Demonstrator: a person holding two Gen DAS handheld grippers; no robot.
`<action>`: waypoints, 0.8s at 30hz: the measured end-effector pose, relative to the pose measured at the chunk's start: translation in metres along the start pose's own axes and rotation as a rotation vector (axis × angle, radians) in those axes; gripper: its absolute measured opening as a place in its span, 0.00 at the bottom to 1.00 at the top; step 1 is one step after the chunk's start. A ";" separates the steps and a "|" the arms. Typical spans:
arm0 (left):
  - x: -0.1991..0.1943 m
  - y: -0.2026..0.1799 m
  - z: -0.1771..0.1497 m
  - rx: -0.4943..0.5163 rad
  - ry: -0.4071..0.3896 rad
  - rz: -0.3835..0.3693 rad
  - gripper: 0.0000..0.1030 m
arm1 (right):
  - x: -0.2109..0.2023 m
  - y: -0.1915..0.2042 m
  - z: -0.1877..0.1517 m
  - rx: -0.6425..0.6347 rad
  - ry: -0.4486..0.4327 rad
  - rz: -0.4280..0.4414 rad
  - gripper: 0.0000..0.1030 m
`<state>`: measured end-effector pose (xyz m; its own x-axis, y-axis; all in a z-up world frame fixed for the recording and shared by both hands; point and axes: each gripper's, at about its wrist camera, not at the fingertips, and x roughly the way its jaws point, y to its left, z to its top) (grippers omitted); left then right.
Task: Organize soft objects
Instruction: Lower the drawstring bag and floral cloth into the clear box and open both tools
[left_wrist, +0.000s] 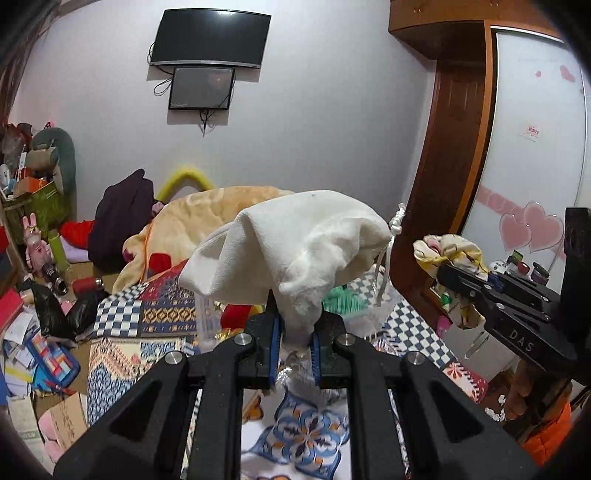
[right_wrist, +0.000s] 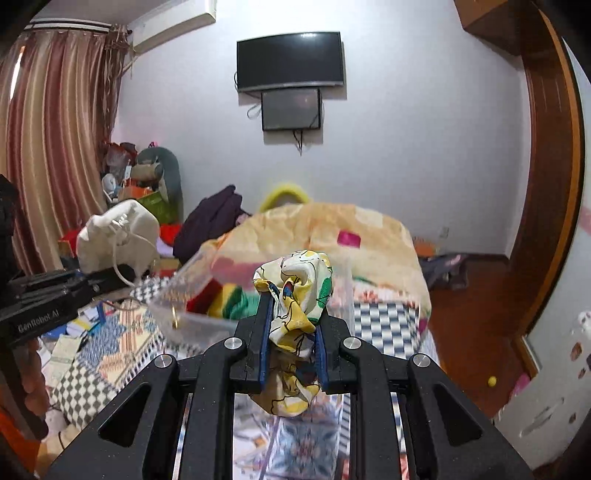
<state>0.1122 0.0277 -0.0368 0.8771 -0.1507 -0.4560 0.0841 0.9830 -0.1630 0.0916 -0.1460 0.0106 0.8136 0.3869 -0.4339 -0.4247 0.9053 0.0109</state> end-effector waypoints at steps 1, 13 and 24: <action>0.003 0.000 0.002 0.003 -0.002 0.002 0.13 | 0.003 0.001 0.005 -0.003 -0.007 -0.001 0.17; 0.054 -0.001 0.029 -0.013 0.031 -0.010 0.13 | 0.033 -0.003 0.015 0.005 0.004 0.004 0.17; 0.113 0.008 0.021 -0.020 0.125 0.020 0.13 | 0.069 -0.013 0.006 0.031 0.105 0.012 0.17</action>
<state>0.2221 0.0211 -0.0709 0.8126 -0.1439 -0.5648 0.0563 0.9839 -0.1698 0.1559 -0.1302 -0.0140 0.7621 0.3784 -0.5253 -0.4201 0.9064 0.0436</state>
